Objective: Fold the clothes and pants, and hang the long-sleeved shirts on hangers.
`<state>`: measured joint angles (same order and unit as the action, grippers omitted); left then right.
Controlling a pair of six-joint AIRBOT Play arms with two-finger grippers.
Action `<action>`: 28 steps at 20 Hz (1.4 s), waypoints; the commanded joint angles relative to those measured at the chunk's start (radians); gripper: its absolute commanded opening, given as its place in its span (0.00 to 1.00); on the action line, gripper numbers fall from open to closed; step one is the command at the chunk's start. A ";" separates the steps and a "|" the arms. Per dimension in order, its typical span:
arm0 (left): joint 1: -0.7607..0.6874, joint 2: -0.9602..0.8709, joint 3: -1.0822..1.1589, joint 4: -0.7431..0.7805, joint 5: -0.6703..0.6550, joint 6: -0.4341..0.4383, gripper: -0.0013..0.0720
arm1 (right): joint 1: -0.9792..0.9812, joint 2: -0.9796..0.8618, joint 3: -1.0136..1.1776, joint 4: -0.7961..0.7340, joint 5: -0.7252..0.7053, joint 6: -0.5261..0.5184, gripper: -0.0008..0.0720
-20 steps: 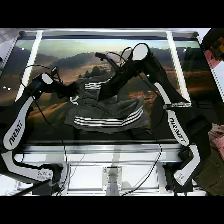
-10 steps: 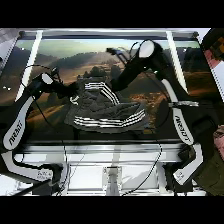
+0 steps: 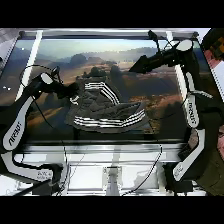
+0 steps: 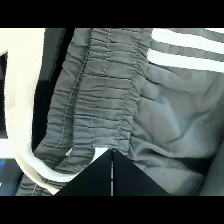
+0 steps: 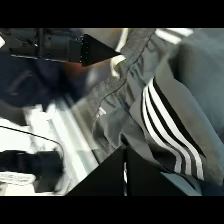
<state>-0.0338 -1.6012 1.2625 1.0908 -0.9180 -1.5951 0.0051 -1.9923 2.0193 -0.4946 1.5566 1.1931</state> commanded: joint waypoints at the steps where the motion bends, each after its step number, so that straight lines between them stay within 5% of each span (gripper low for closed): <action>1: -0.004 0.065 0.001 -0.026 0.011 0.078 0.02 | -0.015 -0.145 -0.001 0.037 0.037 0.037 0.02; 3: -0.004 0.154 0.001 -0.084 0.032 0.150 0.02 | 0.016 -0.224 -0.001 0.028 0.016 0.048 0.03; 4: -0.004 0.201 0.001 -0.099 0.036 0.168 0.02 | 0.030 -0.248 -0.001 0.006 0.003 0.047 0.12; 6: -0.004 0.272 0.001 -0.097 0.034 0.171 0.02 | 0.057 -0.270 -0.001 -0.110 -0.021 0.048 0.62; 14: -0.004 0.364 0.001 -0.120 -0.023 0.171 0.02 | 0.165 -0.271 0.000 -0.350 -0.098 -0.033 0.63; 19: -0.004 0.364 0.001 -0.127 -0.036 0.171 0.02 | 0.176 -0.270 0.000 -0.300 -0.053 -0.037 0.62; 20: -0.004 0.364 0.001 -0.127 -0.036 0.171 0.02 | 0.175 -0.270 0.000 -0.275 -0.046 -0.039 0.54; 22: -0.004 0.364 0.001 -0.127 -0.036 0.171 0.02 | 0.175 -0.269 0.000 -0.224 -0.008 -0.096 0.06; 28: -0.004 0.364 0.001 -0.127 -0.036 0.171 0.02 | 0.090 -0.147 0.073 -0.304 -0.013 0.009 0.01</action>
<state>-0.0376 -1.2385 1.2625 0.9642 -0.9535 -1.4242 0.1387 -2.2013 2.0510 -0.7502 1.5467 1.1542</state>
